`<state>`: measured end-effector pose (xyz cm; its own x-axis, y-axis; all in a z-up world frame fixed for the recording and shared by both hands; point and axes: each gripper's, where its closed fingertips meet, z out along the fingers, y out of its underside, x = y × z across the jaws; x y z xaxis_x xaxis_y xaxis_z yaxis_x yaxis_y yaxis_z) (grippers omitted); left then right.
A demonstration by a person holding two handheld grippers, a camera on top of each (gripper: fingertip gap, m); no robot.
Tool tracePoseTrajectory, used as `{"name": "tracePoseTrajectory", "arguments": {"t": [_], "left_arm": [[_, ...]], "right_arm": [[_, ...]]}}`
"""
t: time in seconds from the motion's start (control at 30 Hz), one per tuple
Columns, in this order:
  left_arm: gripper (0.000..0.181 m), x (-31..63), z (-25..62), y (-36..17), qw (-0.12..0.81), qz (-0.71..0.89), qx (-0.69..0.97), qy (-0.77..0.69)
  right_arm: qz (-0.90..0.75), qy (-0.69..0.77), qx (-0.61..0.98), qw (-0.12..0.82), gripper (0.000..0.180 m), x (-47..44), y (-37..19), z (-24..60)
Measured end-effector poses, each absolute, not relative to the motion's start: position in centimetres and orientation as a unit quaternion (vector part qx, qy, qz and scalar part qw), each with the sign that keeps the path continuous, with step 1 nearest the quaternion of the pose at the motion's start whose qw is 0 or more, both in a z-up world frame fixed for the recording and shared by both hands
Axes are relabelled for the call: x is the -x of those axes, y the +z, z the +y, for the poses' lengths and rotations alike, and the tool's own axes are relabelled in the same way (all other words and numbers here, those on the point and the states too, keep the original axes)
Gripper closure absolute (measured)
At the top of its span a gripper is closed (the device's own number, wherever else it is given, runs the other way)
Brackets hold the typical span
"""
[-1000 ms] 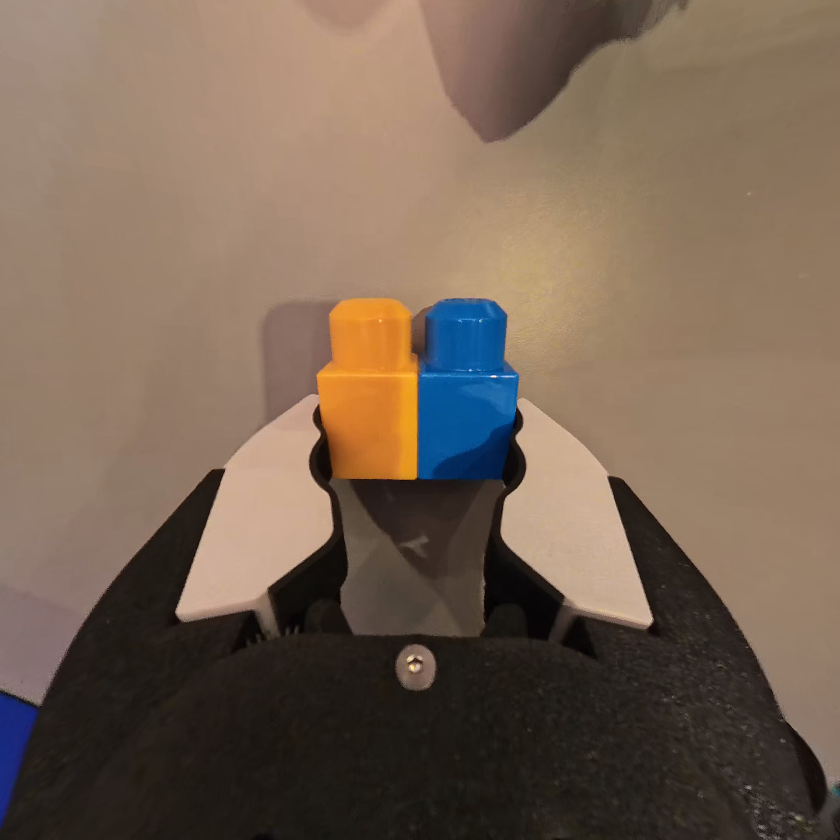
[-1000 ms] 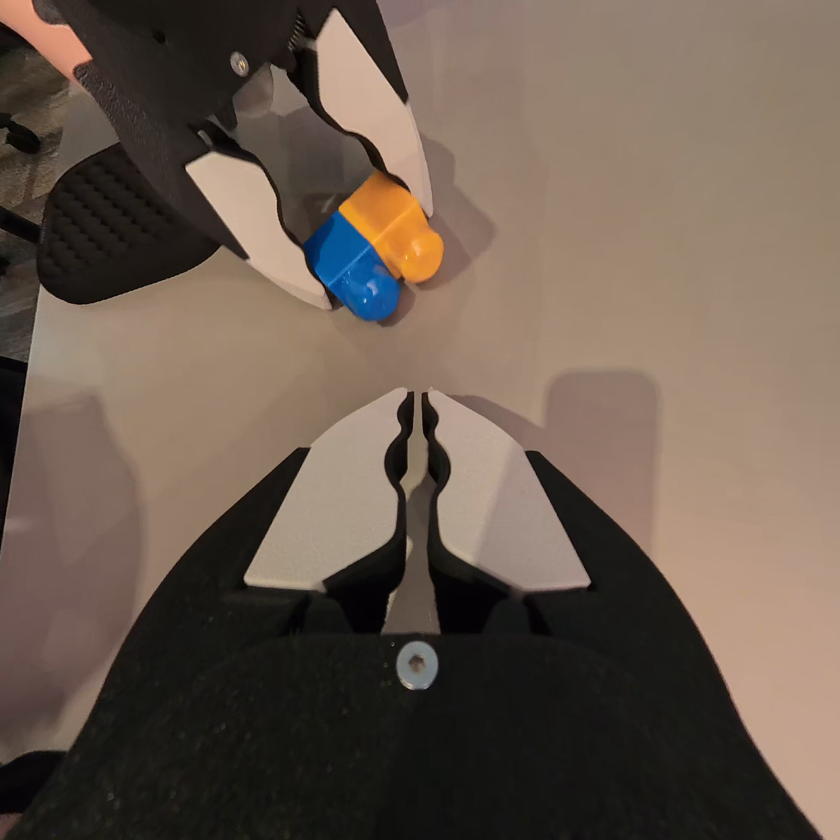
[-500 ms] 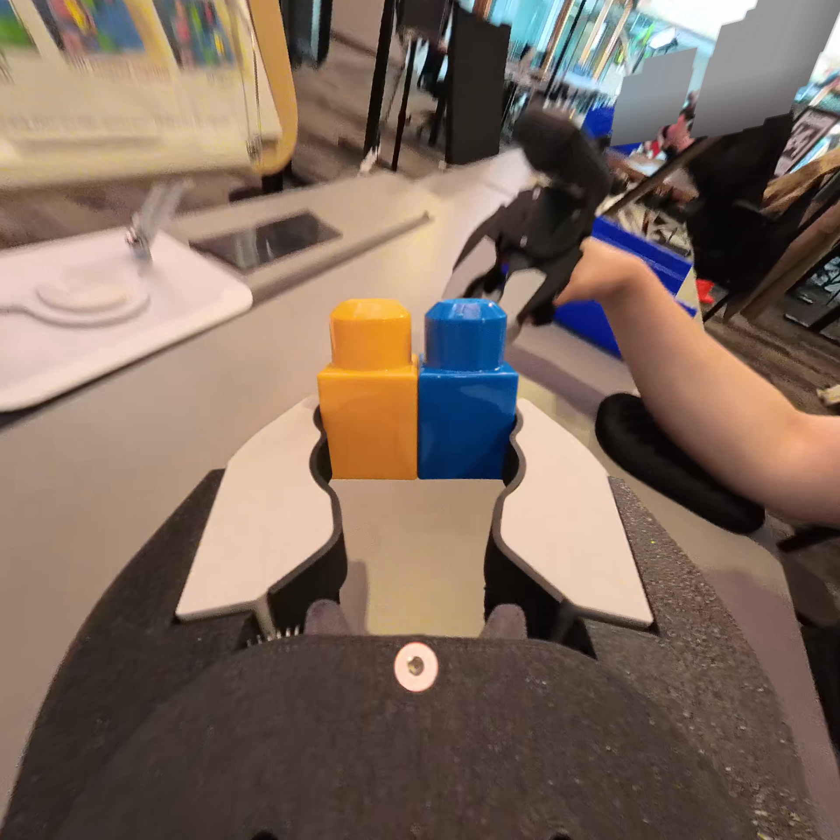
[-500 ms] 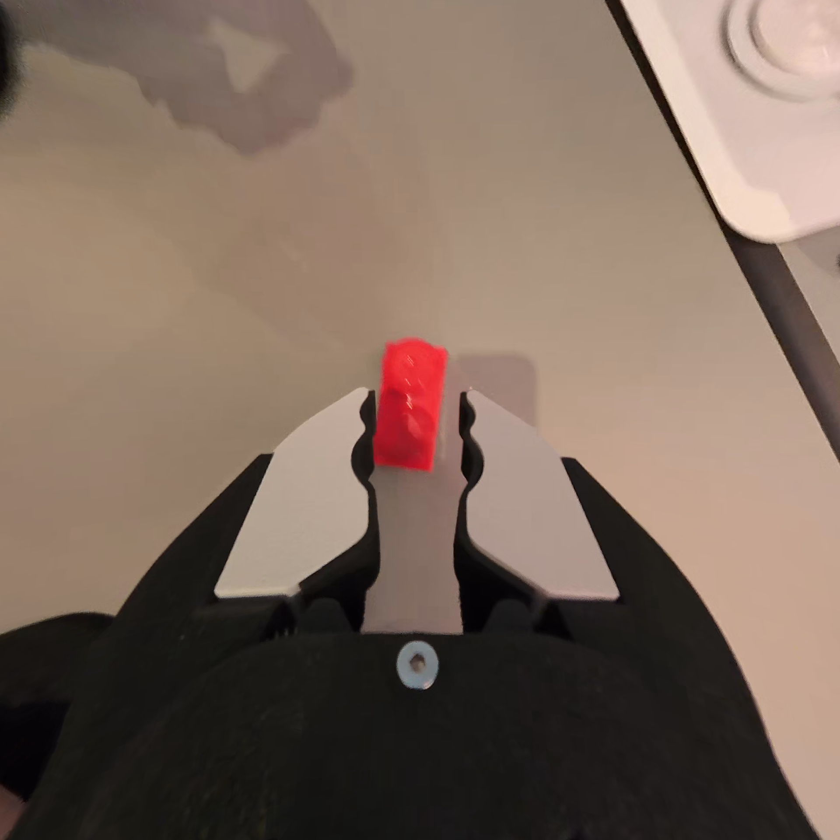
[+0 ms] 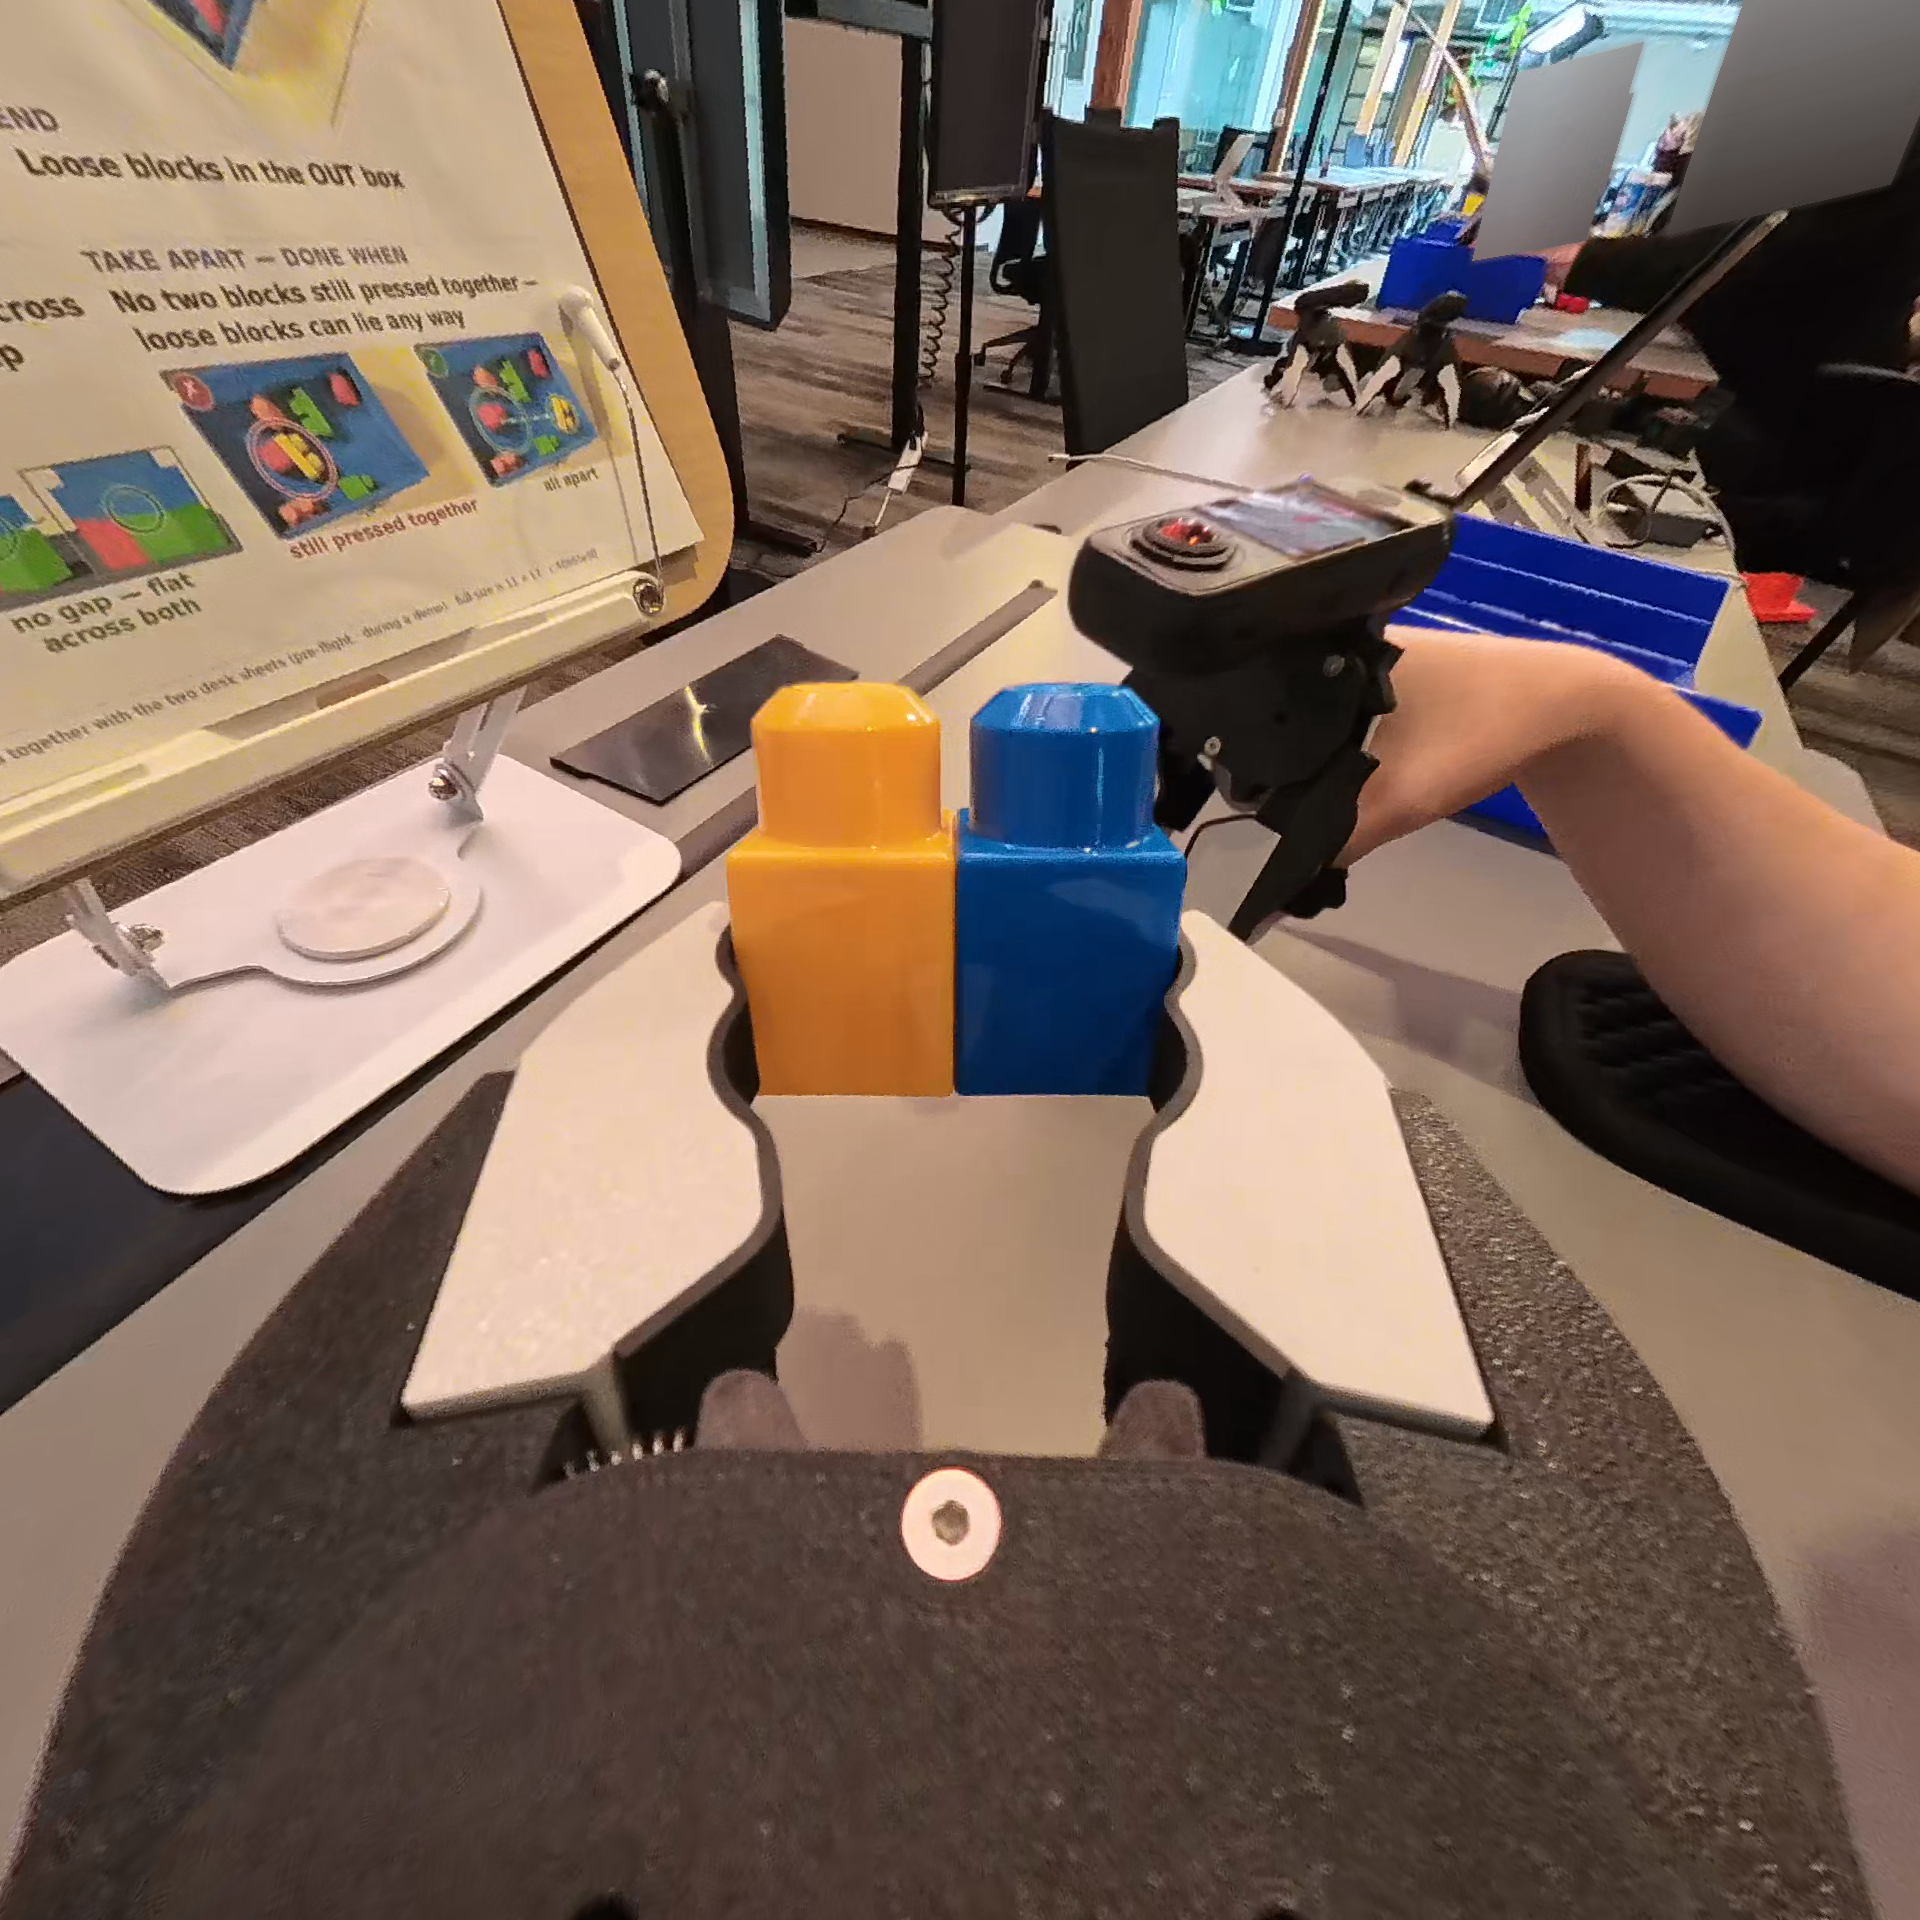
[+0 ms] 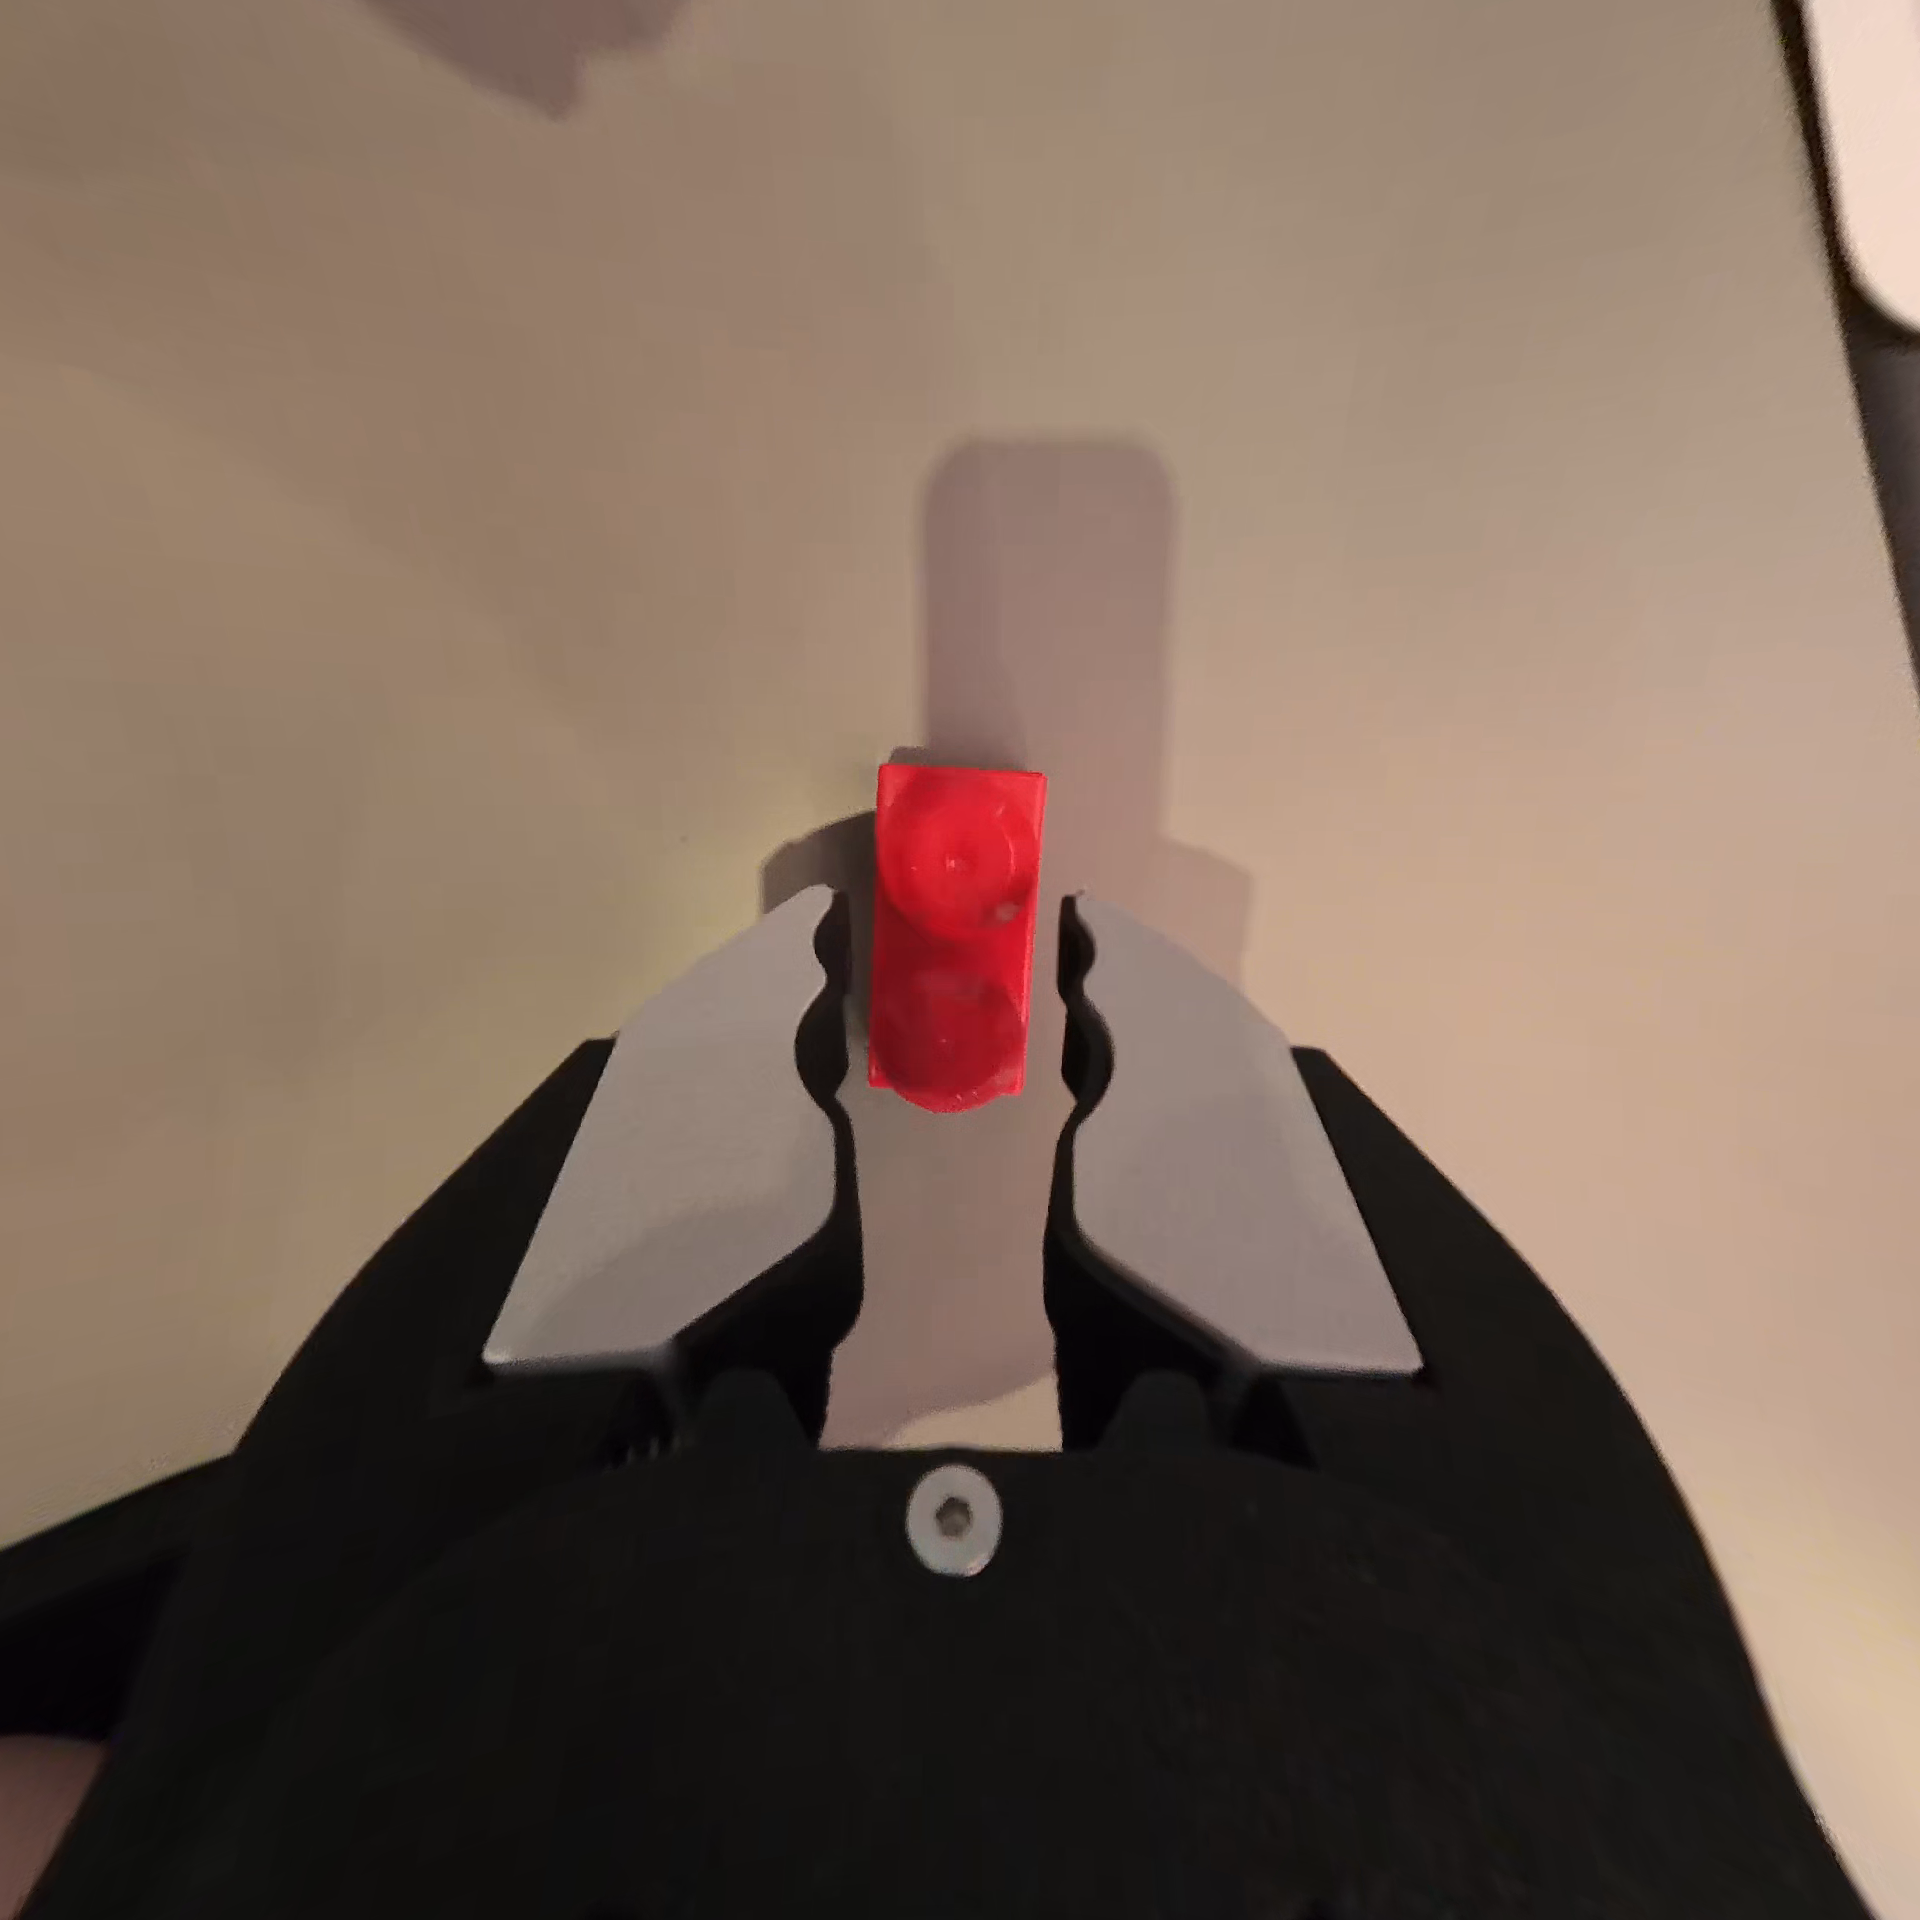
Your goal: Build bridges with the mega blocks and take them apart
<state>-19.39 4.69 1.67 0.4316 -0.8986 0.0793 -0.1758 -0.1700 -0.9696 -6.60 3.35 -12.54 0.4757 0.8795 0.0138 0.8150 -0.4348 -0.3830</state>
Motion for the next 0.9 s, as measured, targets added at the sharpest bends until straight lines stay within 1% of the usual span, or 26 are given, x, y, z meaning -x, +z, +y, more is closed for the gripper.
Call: {"name": "tracePoseTrajectory", "arguments": {"t": [0.13,0.27,0.53,0.67,0.77,0.9], "left_arm": [[0.106,19.4,4.3,1.9,0.51,0.389,0.669,-0.376],[0.107,19.8,4.5,2.1,0.517,0.386,0.664,-0.378],[0.107,20.3,4.5,2.4,0.547,0.388,0.632,-0.388],[0.107,20.5,4.5,2.8,0.558,0.385,0.62,-0.395],[0.107,20.7,4.5,2.9,0.58,0.392,0.604,-0.381],[0.107,21.0,4.0,3.9,0.613,0.394,0.572,-0.376]], "right_arm": [[-0.495,0.087,0.851,0.15,0.143,6.4,-13.9,3.2],[-0.494,0.077,0.855,0.139,0.148,6.4,-14.4,3.3],[-0.486,0.078,0.861,0.128,0.146,6.0,-15.1,3.4],[-0.481,0.092,0.86,0.144,0.147,6.6,-14.8,3.7],[-0.455,0.128,0.864,0.175,0.147,7.6,-12.8,4.0],[-0.377,0.225,0.864,0.245,0.147,10.0,-5.5,3.2]]}}
